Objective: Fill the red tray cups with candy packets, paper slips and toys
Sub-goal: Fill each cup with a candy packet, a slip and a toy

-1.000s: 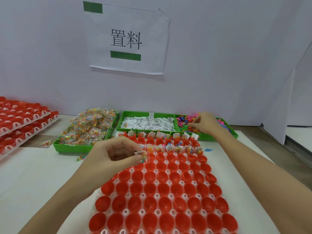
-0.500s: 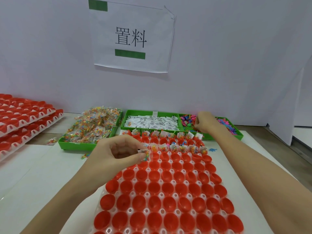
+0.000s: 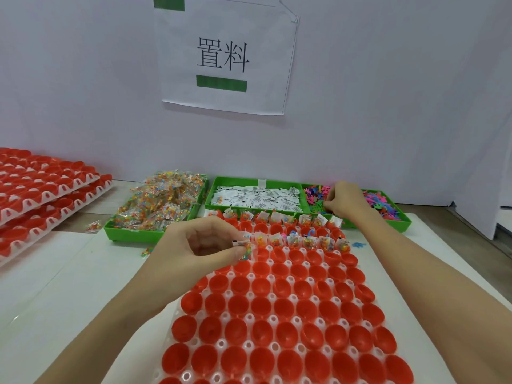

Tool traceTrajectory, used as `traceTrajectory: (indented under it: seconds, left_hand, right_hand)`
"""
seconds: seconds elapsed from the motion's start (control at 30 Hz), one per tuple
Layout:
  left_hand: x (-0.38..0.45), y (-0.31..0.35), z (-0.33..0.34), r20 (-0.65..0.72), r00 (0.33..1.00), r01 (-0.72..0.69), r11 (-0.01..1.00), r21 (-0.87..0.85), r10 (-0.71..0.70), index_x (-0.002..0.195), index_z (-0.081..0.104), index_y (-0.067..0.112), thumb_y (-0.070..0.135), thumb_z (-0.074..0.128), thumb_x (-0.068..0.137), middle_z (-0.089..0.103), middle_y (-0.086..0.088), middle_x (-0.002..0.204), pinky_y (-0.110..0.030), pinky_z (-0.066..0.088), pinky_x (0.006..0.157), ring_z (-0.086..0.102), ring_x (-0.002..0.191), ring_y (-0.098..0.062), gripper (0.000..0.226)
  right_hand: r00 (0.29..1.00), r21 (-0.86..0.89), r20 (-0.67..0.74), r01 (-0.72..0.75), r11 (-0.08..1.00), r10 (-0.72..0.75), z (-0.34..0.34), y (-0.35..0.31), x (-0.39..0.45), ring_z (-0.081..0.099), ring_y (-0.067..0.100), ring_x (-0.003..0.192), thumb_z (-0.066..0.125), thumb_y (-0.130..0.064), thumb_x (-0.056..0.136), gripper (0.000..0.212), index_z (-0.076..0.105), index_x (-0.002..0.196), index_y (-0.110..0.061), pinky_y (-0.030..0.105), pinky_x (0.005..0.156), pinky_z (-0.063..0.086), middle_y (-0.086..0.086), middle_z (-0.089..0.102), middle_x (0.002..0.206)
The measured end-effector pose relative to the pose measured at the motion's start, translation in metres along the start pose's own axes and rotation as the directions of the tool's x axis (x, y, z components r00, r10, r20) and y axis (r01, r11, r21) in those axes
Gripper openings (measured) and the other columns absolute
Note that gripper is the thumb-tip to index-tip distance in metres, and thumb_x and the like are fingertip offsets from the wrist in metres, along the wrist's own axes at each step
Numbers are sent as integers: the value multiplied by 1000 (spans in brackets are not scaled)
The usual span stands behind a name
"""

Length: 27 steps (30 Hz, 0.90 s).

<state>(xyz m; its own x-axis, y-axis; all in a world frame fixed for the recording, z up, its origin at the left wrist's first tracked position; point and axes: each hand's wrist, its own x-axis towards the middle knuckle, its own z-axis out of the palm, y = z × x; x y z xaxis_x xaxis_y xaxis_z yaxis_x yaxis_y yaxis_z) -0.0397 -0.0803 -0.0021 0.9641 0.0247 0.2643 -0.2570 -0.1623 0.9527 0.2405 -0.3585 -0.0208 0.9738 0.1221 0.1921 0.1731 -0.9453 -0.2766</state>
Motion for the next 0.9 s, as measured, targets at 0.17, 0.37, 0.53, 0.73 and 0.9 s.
traceTrajectory:
  seconds: [0.17,0.37,0.53,0.73,0.9]
  left_hand:
    - [1,0,-1,-14,1000,-21,1000,-23,20,88,80,15,12,85,77,78,-13,87,-23,60,78,76,82,-25,13]
    - [3,0,-3,-52,998,-34,999,-30,32,89,79,15,13,85,77,79,-10,88,-18,57,76,76,83,-20,14]
    - [3,-1,-5,-112,993,-45,998,-39,40,92,81,24,27,86,73,79,-4,87,-18,57,74,76,82,-16,20]
    - [6,-3,-17,-143,989,-29,999,-35,23,95,82,27,23,85,79,79,-4,88,-17,56,74,76,84,-17,17]
    - [6,-5,-21,-76,997,-26,1000,-11,26,91,81,23,28,86,76,80,-3,93,-21,58,79,77,88,-18,17]
  right_hand:
    - [995,106,-81,-46,993,55,-1,9,-4,62,16,70,74,-16,89,14,76,78,-7,25,65,44,7,74,84]
    - [993,588,-79,-21,809,83,-28,6,-39,64,15,78,78,-30,88,12,75,79,-23,23,59,44,0,72,84]
    - [995,716,-75,102,690,-70,-53,-30,-96,68,22,83,78,-37,87,10,78,85,-28,29,71,50,2,76,85]
    - [935,713,-90,301,633,-342,-61,-89,-154,72,14,77,75,-34,92,7,77,90,-27,22,71,56,-2,77,80]
    - [842,543,-12,458,704,-539,-52,-119,-169,63,4,65,69,-26,95,11,68,86,-32,15,61,48,-11,70,75]
